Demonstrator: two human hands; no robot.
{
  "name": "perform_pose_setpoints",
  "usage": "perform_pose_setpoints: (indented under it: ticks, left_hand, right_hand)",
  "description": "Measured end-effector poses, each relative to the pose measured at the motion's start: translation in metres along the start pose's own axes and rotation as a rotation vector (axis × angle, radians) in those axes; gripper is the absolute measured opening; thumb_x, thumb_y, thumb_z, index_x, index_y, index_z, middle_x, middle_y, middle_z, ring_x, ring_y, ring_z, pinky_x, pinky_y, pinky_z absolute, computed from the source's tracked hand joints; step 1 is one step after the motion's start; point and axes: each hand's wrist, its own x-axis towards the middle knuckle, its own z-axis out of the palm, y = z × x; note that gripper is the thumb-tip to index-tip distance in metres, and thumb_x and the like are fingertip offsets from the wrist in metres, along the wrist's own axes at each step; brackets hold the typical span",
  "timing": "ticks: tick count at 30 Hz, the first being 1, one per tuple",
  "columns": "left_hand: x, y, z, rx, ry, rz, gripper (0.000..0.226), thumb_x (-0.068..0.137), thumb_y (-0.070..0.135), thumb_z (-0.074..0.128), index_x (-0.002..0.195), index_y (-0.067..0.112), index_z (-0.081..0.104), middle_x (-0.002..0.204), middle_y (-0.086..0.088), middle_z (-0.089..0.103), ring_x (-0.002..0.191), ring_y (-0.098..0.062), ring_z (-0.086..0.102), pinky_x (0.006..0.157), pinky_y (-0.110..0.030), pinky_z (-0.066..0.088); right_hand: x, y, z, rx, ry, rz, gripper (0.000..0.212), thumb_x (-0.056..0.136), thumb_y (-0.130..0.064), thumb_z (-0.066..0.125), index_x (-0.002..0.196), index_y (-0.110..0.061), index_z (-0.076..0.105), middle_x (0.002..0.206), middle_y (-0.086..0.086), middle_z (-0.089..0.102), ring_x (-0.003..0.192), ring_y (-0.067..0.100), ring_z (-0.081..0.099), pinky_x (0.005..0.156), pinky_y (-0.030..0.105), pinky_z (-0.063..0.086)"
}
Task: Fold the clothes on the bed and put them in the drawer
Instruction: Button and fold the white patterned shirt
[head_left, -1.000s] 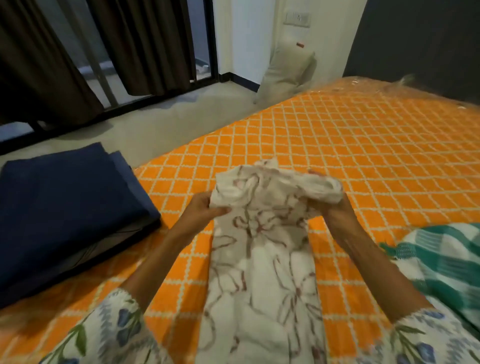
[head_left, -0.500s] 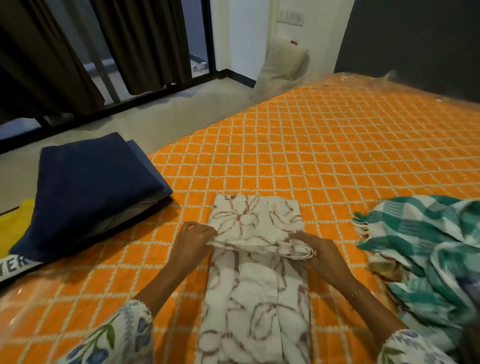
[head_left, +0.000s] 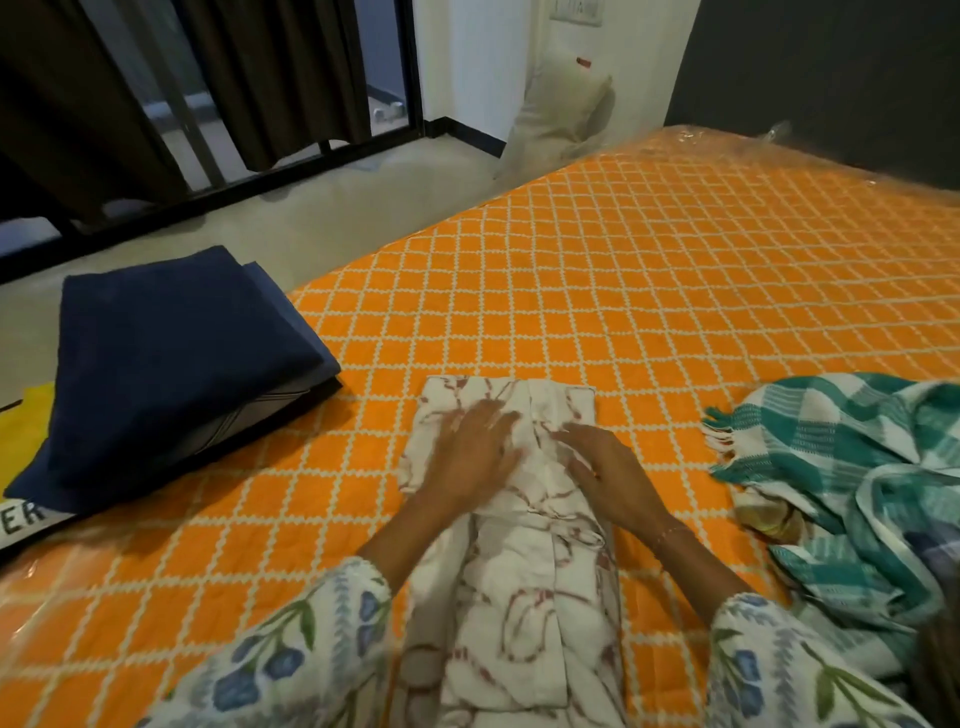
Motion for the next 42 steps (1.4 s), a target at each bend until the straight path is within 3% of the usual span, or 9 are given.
perform_pose_setpoints:
  ticks: [3,10,14,19,25,28,32,36,42]
  left_hand:
    - [-0.002,0.013,0.043,0.174,-0.275,0.002,0.099,0.076,0.075,-0.011,0.152,0.018,0.016,0.159,-0.011,0.008,0.147,-0.026,0.008,0.116,-0.048,0.004]
    - [-0.015,0.011,0.071,-0.218,-0.097,-0.114,0.110,0.068,0.087,-0.009,0.142,0.022,0.041,0.157,0.001,0.022,0.147,-0.013,0.011,0.116,-0.040,-0.005]
    - [0.007,0.023,0.060,-0.423,-0.004,-0.375,0.051,0.089,0.063,0.043,0.105,0.020,0.064,0.139,0.008,0.044,0.136,-0.010,0.031,0.115,-0.051,0.005]
    - [0.024,0.042,0.058,-0.616,-0.107,-0.499,0.026,0.084,0.047,0.064,0.065,0.033,0.053,0.134,0.000,0.052,0.144,-0.019,0.016,0.114,-0.053,0.006]
    - [0.029,0.070,0.030,-0.657,-0.314,-0.820,0.051,0.086,0.060,0.049,0.120,0.024,0.061,0.160,-0.004,-0.003,0.146,-0.026,-0.009,0.114,-0.056,-0.003]
    - [0.036,0.070,0.036,-0.774,-0.213,-0.858,0.042,0.070,0.046,0.060,0.107,0.026,0.066,0.155,-0.014,0.020,0.142,-0.032,0.016,0.115,-0.055,0.015]
    - [0.028,0.054,0.031,-0.769,-0.002,-0.904,0.041,0.078,0.043,0.070,0.110,0.018,0.067,0.136,-0.010,0.046,0.132,-0.033,0.031,0.107,-0.048,0.024]
    - [0.011,0.033,0.014,-0.578,-0.019,-0.740,0.046,0.080,0.046,0.067,0.049,0.018,0.049,0.056,-0.003,0.051,0.077,-0.033,0.058,0.097,-0.059,0.038]
    - [-0.027,-0.022,0.011,-0.355,-0.004,-0.934,0.062,0.093,0.048,0.052,0.140,0.011,0.036,0.146,-0.014,0.034,0.130,-0.035,0.037,0.100,-0.049,0.035]
  right_hand:
    - [0.025,-0.007,0.012,-0.113,0.196,0.148,0.048,0.094,-0.053,0.039,0.106,-0.017,0.067,0.106,0.006,0.065,0.110,0.030,0.053,0.089,0.045,0.040]
    - [0.059,-0.028,0.021,-0.210,0.134,0.216,0.031,0.098,-0.030,0.046,0.070,-0.017,0.045,0.060,-0.003,0.033,0.080,0.030,0.050,0.083,0.041,0.033]
    - [0.065,-0.028,0.013,0.287,0.171,0.225,0.046,0.096,-0.016,0.054,0.052,-0.014,0.040,0.050,0.003,0.035,0.047,0.017,0.030,0.057,0.032,0.029]
    - [0.057,-0.033,-0.002,0.633,0.088,0.326,0.042,0.098,-0.016,0.052,0.057,-0.012,0.044,0.054,0.008,0.030,0.051,0.021,0.032,0.059,0.034,0.035]
    - [0.052,-0.040,-0.004,0.971,0.075,0.437,0.030,0.102,-0.015,0.040,0.109,0.005,0.062,0.094,0.009,0.063,0.090,0.023,0.059,0.068,0.019,0.052]
    - [0.050,-0.038,-0.004,1.050,0.096,0.466,0.034,0.103,-0.017,0.039,0.116,0.005,0.060,0.108,0.017,0.063,0.097,0.025,0.061,0.069,0.020,0.053]
    - [0.050,-0.027,-0.001,0.779,0.142,0.389,0.027,0.100,-0.017,0.046,0.114,-0.001,0.063,0.118,0.021,0.062,0.108,0.035,0.058,0.083,0.038,0.051]
    - [0.041,-0.033,0.012,0.225,0.161,0.197,0.045,0.097,-0.044,0.046,0.137,-0.022,0.050,0.149,0.009,0.039,0.138,0.028,0.033,0.109,0.047,0.029]
    - [0.004,-0.021,0.055,-0.306,-0.150,0.099,0.113,0.049,-0.090,-0.026,0.149,-0.042,-0.001,0.158,0.000,-0.021,0.144,0.025,-0.023,0.110,0.062,-0.008]
